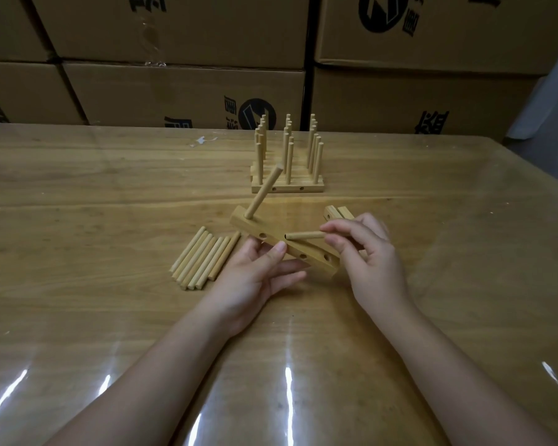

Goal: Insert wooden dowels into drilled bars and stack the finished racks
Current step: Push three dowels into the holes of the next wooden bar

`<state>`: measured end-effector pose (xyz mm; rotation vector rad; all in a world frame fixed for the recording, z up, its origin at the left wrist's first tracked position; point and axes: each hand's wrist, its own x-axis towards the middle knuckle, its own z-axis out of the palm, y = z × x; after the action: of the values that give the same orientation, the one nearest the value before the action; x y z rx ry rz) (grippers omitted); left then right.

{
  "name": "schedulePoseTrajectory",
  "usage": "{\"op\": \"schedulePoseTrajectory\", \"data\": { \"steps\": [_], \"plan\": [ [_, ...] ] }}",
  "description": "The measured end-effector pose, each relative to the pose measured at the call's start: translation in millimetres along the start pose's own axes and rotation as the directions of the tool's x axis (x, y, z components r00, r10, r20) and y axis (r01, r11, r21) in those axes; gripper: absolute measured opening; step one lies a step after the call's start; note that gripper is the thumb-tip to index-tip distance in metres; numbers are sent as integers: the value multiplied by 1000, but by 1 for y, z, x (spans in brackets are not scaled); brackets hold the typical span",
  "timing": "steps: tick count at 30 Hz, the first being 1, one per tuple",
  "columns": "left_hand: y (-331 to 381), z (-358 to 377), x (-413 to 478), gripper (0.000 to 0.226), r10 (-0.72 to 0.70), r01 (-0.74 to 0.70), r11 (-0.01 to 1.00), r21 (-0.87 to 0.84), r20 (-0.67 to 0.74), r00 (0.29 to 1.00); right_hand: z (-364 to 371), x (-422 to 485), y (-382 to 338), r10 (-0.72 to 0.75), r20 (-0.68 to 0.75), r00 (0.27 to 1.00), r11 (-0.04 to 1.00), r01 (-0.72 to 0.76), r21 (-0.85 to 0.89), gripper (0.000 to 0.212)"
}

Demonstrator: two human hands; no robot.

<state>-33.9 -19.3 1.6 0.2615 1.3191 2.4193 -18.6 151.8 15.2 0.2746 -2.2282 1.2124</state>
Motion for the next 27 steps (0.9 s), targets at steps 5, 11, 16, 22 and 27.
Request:
{"op": "schedulePoseTrajectory", "data": {
  "steps": [5, 11, 16, 22, 27],
  "plan": [
    [-2, 0, 2, 38, 6, -6, 1000, 2, -22, 1000, -1, 0, 0, -108, -13, 994, 983, 105, -149, 19],
    [-3, -1, 2, 33, 24, -23, 1000, 16, -37, 999, -5, 2, -8, -221, 17, 975, 926, 215, -311, 23],
    [-5, -1, 4, 29, 39, -37, 998, 43, -46, 998, -9, 3, -16, -302, 43, 952, 831, 284, -478, 20],
    [-6, -1, 4, 21, 41, -37, 996, 85, -47, 998, -12, 5, -24, -343, 77, 936, 753, 323, -573, 23],
    [-6, -1, 4, 23, 34, -30, 995, 93, -37, 999, -14, 8, -27, -334, 119, 935, 709, 332, -622, 29]
  ]
}}
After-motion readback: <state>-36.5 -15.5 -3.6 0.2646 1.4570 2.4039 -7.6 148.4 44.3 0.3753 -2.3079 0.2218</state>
